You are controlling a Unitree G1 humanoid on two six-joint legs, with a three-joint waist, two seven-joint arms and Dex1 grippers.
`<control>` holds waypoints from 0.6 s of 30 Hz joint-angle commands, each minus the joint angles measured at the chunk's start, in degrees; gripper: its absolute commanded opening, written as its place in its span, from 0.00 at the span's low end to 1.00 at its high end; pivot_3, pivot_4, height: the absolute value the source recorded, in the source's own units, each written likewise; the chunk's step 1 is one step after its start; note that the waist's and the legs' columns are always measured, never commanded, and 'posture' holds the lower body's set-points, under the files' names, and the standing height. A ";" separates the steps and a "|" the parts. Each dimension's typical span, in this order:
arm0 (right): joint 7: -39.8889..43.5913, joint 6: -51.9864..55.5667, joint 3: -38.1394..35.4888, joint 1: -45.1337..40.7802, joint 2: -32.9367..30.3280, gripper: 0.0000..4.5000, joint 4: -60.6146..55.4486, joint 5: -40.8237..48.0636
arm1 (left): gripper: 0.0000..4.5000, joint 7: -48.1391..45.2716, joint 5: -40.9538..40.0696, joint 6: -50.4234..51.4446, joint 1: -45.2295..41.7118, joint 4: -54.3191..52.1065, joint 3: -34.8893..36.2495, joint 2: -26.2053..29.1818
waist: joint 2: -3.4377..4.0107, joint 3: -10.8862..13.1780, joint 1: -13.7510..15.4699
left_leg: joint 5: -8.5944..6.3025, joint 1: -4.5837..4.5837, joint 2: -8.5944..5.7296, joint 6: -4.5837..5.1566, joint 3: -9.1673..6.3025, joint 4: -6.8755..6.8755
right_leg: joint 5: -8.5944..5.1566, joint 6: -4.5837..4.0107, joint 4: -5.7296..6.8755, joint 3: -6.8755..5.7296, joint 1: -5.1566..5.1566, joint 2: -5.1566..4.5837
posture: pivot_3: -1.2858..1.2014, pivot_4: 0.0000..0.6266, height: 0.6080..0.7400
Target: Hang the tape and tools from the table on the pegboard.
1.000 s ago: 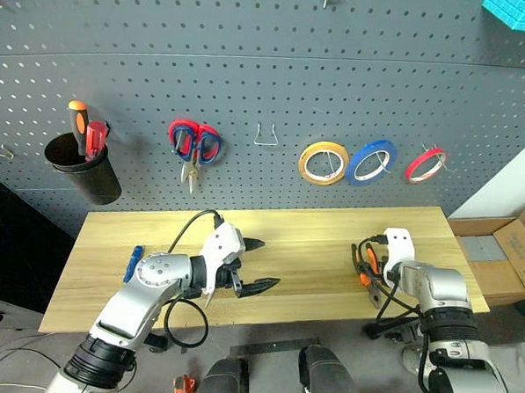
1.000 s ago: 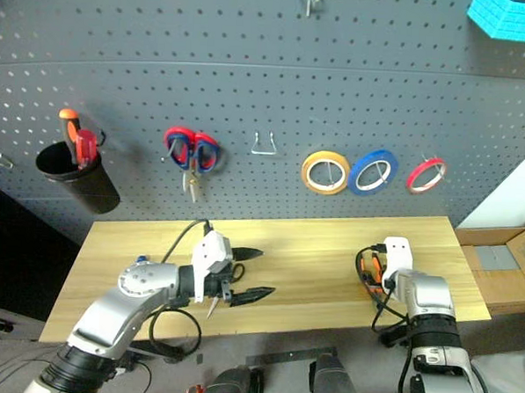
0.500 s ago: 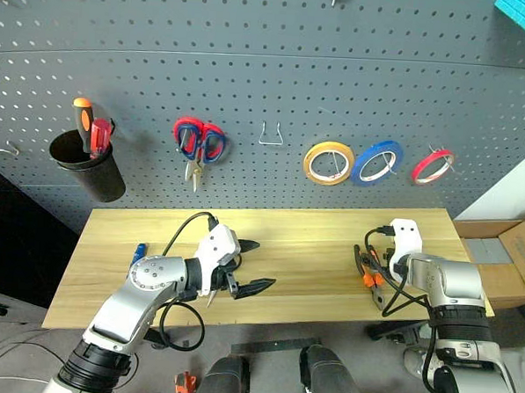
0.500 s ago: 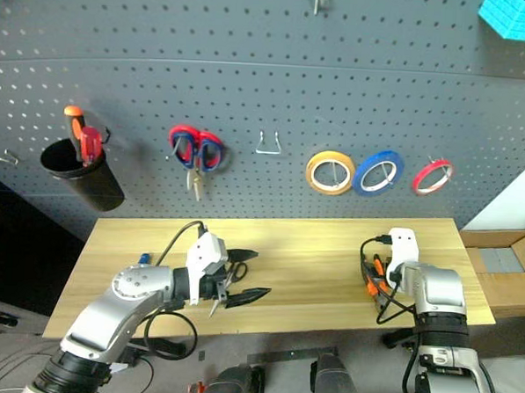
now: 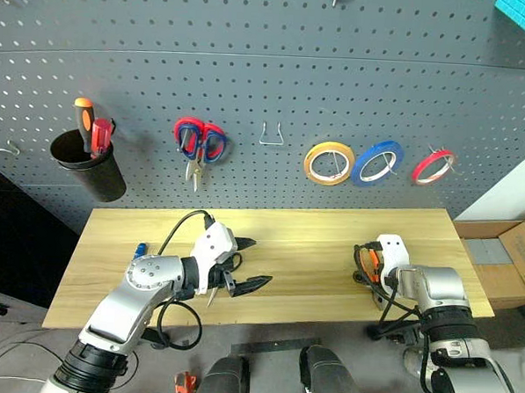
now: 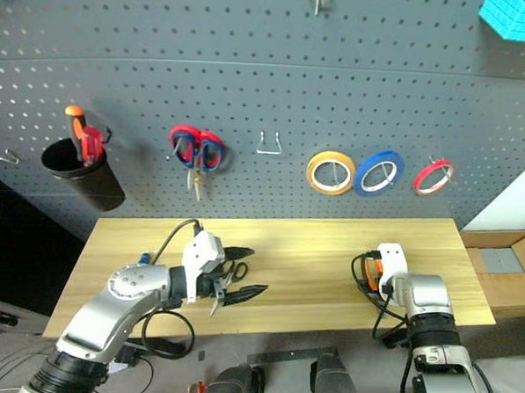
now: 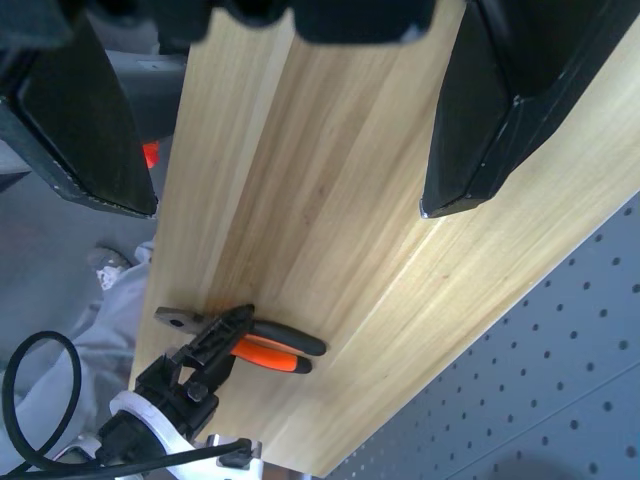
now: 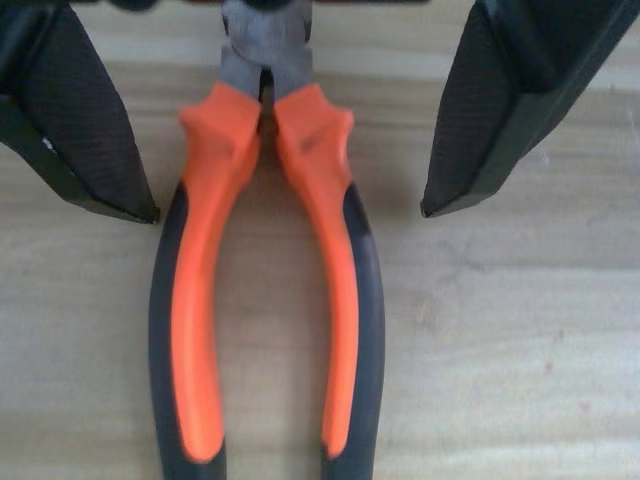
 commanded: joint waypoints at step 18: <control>24.32 1.88 -8.31 -5.25 -1.43 0.50 -51.54 37.25 | 1.00 14.23 -4.57 -17.10 -1.21 -0.81 16.78 -14.31 | 0.22 0.29 -0.13 | 0.00 -0.03 0.15 -0.04 0.01 0.03 | -0.18 0.33 -0.01 0.01 -0.04 0.18 | 0.47 0.29 1.00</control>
